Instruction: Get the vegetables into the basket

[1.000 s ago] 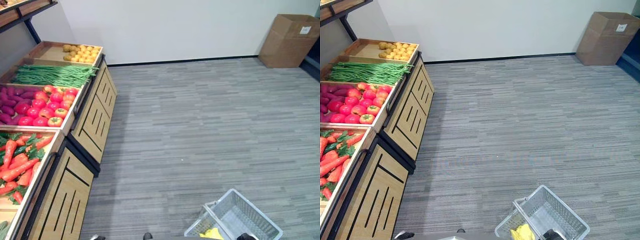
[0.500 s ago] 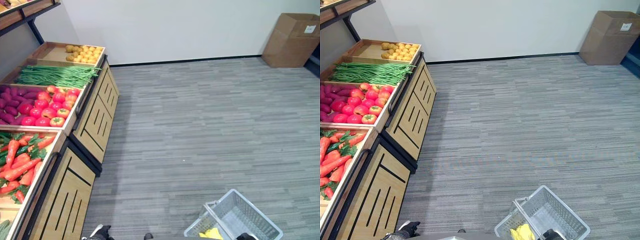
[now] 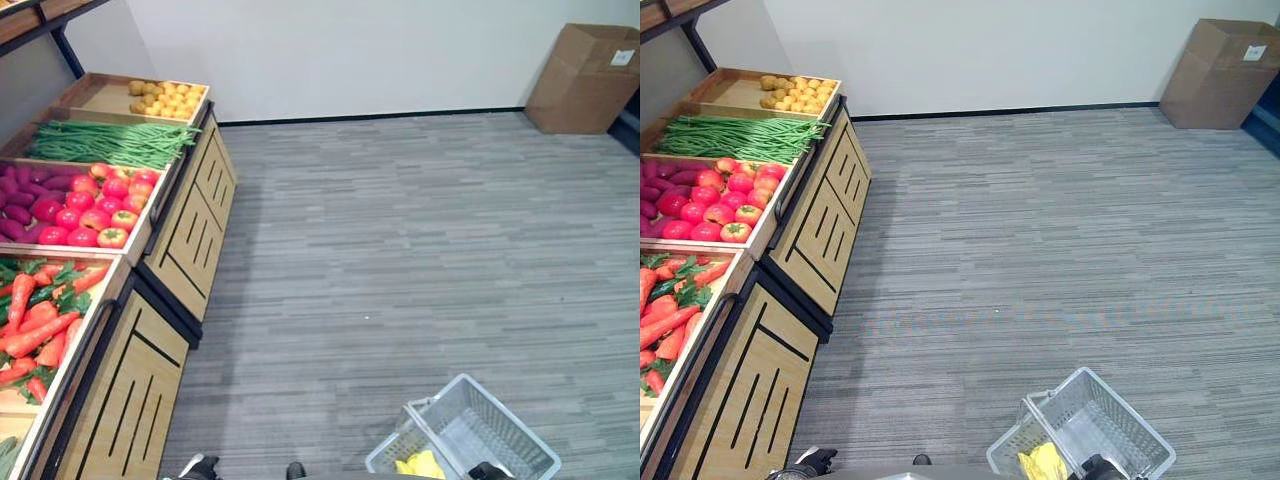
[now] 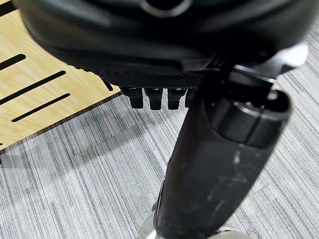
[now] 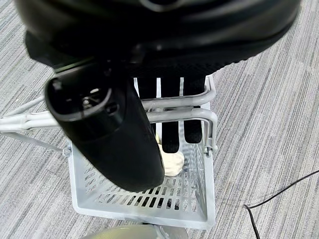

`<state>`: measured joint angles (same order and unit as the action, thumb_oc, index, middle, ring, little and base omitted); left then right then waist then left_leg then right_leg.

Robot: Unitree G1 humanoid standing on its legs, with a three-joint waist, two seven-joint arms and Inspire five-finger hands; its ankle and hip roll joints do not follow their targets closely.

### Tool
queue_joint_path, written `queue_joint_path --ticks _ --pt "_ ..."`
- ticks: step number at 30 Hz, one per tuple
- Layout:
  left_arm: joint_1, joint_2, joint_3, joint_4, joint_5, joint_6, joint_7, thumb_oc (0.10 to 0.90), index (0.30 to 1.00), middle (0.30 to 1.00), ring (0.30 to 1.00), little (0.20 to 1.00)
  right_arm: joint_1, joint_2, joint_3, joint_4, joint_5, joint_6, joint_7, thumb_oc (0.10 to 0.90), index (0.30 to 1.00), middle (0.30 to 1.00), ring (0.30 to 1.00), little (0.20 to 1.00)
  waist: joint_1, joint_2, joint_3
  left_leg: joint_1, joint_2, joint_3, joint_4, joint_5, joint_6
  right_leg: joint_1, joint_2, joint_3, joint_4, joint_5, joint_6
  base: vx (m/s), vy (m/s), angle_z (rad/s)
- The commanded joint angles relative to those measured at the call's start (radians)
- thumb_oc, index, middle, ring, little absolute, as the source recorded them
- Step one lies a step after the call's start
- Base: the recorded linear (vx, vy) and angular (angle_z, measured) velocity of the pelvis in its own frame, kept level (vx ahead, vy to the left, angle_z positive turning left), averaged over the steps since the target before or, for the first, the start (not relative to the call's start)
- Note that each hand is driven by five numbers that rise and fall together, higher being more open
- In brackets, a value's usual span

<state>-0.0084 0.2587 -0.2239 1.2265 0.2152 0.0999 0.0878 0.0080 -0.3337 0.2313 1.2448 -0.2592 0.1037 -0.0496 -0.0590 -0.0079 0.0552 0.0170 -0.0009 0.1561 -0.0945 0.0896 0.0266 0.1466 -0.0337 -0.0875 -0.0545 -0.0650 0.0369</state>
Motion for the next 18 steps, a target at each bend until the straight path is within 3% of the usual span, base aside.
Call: queue_joint_path --ticks 1,11,13,15,18 --pt "-0.077 0.043 0.007 0.03 -0.012 -0.011 0.036 0.9 1.0 1.0 1.0 1.0 -0.071 -0.006 0.01 0.034 -0.003 -0.023 -0.004 0.4 0.3 0.3 0.3 0.3 0.039 -0.008 0.035 0.118 -0.021 0.001 0.008 -0.214 0.048 -0.095 -0.081 -0.027 0.095 0.056 0.104 0.01 0.103 -0.05" --pt "-0.076 0.061 0.008 0.038 0.01 -0.014 0.027 0.9 1.0 1.0 1.0 1.0 -0.076 -0.009 -0.006 0.031 0.003 -0.021 -0.004 0.4 0.3 0.3 0.3 0.3 0.051 -0.003 0.071 0.105 -0.05 0.02 0.007 -0.236 0.088 -0.174 -0.108 -0.021 0.191 0.178 0.145 0.03 0.185 -0.13" --pt "-0.074 0.061 0.005 0.035 0.015 -0.016 0.025 0.9 1.0 1.0 1.0 1.0 -0.074 -0.01 -0.014 0.027 0.011 -0.021 -0.007 0.4 0.3 0.3 0.3 0.3 0.052 0.001 0.081 0.111 -0.057 0.022 0.007 -0.244 0.099 -0.195 -0.116 -0.03 0.239 0.188 0.146 0.07 0.218 -0.25" --pt "-0.075 0.065 0.002 0.018 0.015 -0.015 0.024 0.9 1.0 1.0 1.0 1.0 -0.072 -0.01 -0.016 0.025 0.019 -0.021 -0.007 0.4 0.3 0.3 0.3 0.3 0.053 0.004 0.104 0.123 -0.065 0.024 0.007 -0.257 0.112 -0.25 -0.13 -0.061 0.37 0.162 0.136 0.08 0.25 0.01" --pt "-0.072 0.067 0.01 0.015 0.009 -0.014 0.023 0.9 1.0 1.0 1.0 1.0 -0.065 -0.001 -0.017 0.023 0.025 -0.021 -0.006 0.4 0.3 0.3 0.3 0.3 0.06 0.005 0.113 0.129 -0.068 0.049 0.007 -0.267 0.11 -0.262 -0.139 -0.109 0.304 0.183 0.137 0.08 0.144 -0.23"
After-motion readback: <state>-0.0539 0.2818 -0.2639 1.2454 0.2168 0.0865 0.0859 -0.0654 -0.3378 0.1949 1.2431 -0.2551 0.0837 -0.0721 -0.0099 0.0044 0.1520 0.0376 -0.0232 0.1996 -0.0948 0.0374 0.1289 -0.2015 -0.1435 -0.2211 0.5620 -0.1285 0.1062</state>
